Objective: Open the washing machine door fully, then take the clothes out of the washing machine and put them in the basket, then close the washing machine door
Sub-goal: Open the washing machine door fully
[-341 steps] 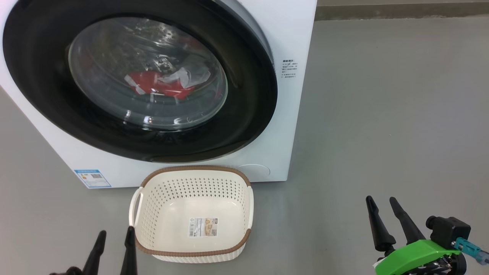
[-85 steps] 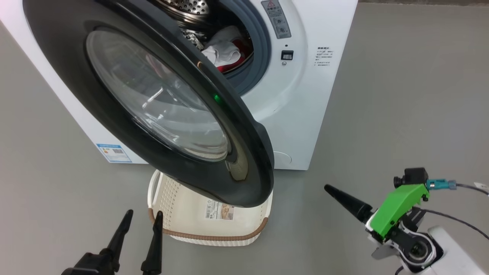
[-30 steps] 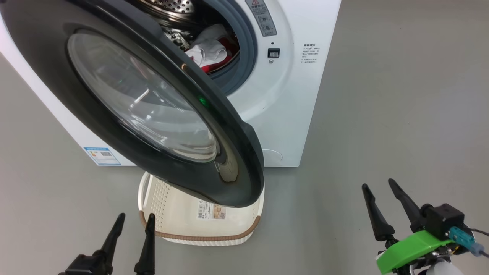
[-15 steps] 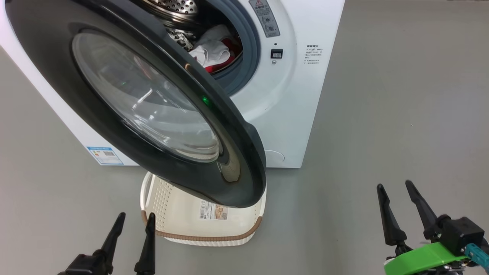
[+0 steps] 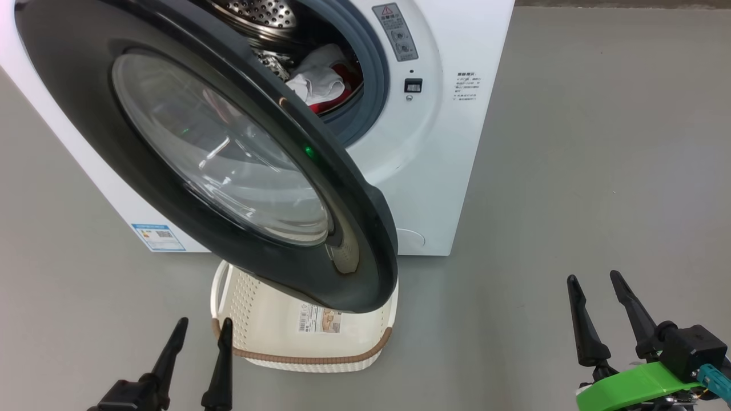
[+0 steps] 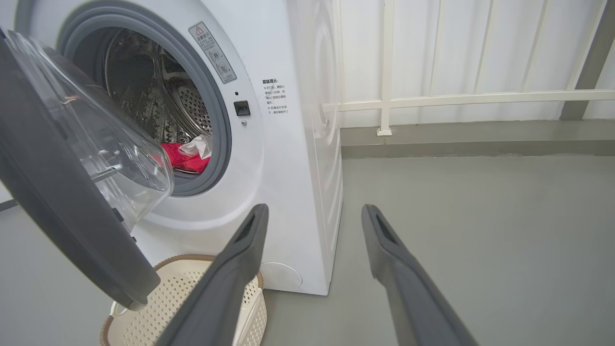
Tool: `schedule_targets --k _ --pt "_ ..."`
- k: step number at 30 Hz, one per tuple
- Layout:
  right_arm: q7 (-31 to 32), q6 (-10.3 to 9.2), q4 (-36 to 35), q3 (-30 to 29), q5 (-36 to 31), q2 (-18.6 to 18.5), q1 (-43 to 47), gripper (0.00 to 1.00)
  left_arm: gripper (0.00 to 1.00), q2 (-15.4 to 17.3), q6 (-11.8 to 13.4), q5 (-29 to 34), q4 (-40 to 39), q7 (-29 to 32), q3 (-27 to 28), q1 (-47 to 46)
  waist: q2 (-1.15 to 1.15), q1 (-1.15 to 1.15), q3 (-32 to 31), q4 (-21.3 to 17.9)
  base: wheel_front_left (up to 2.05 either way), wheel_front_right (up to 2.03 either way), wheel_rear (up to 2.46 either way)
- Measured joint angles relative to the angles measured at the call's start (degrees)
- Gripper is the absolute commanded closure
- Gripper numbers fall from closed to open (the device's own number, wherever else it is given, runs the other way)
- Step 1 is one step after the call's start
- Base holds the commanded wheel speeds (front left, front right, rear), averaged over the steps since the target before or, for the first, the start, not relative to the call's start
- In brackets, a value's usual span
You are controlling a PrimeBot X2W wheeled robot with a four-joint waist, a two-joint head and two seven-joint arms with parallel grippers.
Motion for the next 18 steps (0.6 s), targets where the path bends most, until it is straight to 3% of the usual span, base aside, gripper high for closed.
schedule_targets --k 8,10,13,18 --pt "0.0 0.0 -0.19 0.05 0.31 0.15 0.0 0.0 0.0 0.0 0.0 0.0 -0.08 0.0 -0.03 0.08 0.0 0.0 -0.33 0.04 0.0 0.0 0.0" --pt "0.0 0.0 -0.43 0.13 0.85 0.18 0.0 1.0 0.0 0.0 0.0 0.0 -0.08 0.0 -0.11 0.09 0.0 0.0 -0.36 0.15 0.0 0.0 0.0" --pt "0.0 0.0 -0.62 0.55 3.55 0.19 -0.03 1.0 0.0 0.0 0.0 0.0 -0.09 0.0 -0.18 0.09 0.0 0.0 -0.33 0.36 0.0 0.0 0.0" --pt "0.0 0.0 -0.23 3.08 13.9 0.34 -1.21 1.0 0.0 0.0 0.0 0.0 -0.12 0.0 -0.31 0.09 0.0 0.0 -0.19 0.82 0.0 0.0 0.0"
